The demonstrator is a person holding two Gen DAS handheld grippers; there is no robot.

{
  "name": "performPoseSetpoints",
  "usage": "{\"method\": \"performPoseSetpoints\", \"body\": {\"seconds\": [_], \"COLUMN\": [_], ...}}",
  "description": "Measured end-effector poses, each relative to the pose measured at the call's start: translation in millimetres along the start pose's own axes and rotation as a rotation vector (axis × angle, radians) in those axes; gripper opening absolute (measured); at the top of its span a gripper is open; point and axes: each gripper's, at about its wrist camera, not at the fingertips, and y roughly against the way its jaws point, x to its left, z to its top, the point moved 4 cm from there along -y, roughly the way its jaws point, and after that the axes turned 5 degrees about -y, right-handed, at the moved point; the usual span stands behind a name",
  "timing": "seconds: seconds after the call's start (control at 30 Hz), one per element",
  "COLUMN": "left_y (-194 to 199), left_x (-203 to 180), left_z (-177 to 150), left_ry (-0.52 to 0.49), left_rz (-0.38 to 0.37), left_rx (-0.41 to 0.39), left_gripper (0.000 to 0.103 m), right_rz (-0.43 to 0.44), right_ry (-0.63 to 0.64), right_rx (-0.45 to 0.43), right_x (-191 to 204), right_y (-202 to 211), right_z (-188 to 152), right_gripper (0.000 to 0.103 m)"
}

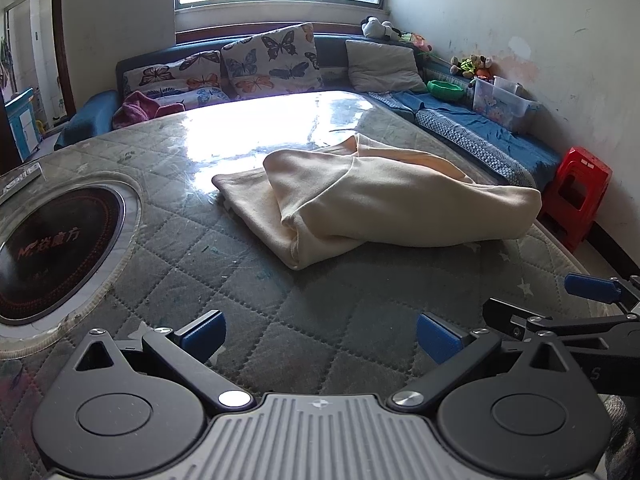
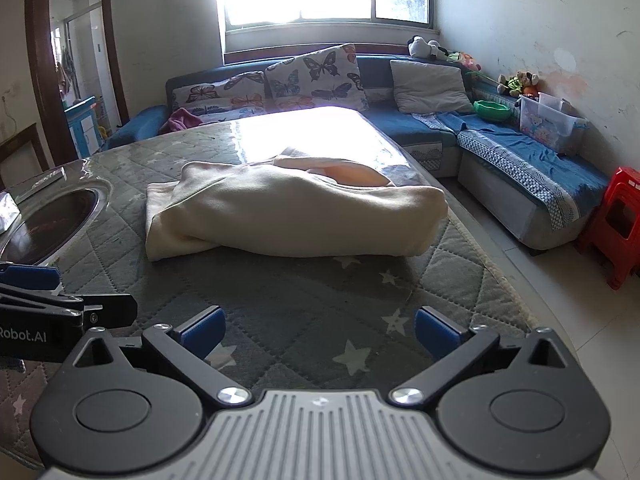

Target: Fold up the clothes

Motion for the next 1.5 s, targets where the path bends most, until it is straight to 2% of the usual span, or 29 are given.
{"method": "performPoseSetpoints", "body": {"seconds": [1.5], "left_y": [-33], "left_x": [10], "left_z": [22], "left_ry": [-0.013], "left_rz": [0.004], "left_rx": [0.042], "left_gripper": [0.103], "right_rz": [-0.004], "right_ry": [-0.005], "right_rx": [0.034], "right_x": [-1], "right_y": [-35], "right_z": [20], "right_gripper": [0.103]}}
